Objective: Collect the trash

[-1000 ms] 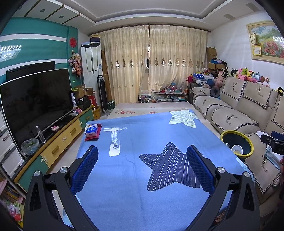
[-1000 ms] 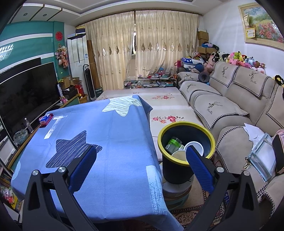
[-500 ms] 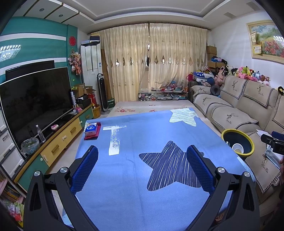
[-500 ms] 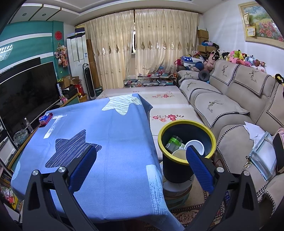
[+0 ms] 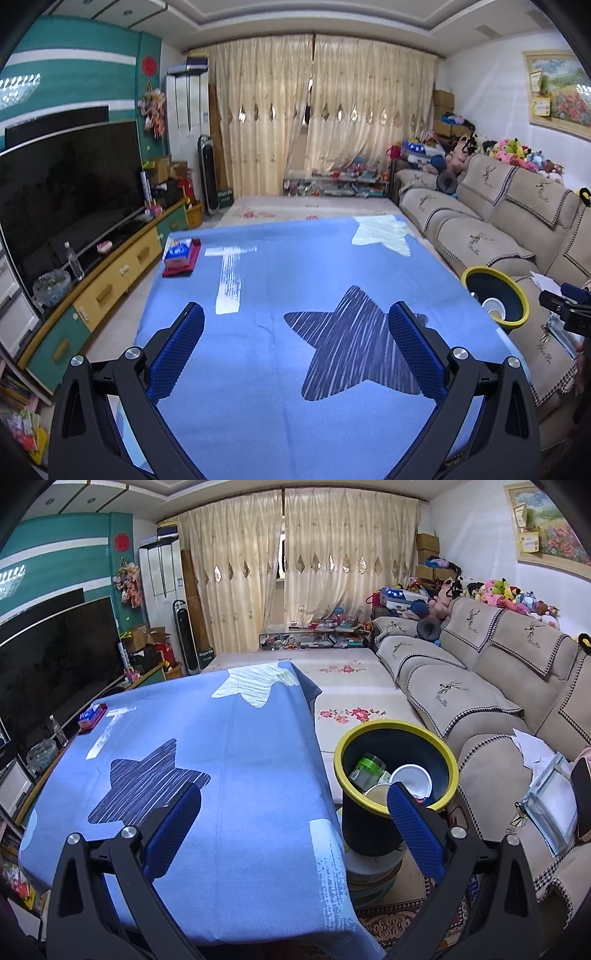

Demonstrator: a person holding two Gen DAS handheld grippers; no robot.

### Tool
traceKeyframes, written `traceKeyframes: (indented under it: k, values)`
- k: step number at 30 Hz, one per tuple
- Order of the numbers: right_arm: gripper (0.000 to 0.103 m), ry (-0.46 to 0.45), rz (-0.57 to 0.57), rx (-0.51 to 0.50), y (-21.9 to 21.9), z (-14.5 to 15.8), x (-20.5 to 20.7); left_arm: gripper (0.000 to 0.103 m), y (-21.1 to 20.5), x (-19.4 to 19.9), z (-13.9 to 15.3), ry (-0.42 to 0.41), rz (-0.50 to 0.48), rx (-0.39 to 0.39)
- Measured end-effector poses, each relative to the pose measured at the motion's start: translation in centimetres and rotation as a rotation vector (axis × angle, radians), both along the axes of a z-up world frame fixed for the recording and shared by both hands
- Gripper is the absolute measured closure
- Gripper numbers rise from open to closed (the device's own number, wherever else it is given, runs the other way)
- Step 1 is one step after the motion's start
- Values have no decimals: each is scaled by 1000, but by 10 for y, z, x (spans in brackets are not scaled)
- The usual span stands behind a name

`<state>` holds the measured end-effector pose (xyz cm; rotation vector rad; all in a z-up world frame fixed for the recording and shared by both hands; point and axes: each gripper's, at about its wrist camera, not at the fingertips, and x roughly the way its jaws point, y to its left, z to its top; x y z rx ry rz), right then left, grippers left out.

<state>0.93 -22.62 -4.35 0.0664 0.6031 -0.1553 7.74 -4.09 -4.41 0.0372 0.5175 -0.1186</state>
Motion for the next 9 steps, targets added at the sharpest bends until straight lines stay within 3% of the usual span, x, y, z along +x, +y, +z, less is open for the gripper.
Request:
traceKeyframes:
  k: [5,9]
  values:
    - [7,23,38,10,0,0,33,5,10,49,-18,69,40,16]
    - [7,87,102,71,10,-20,95,5,30,107,-46,165,88,-10]
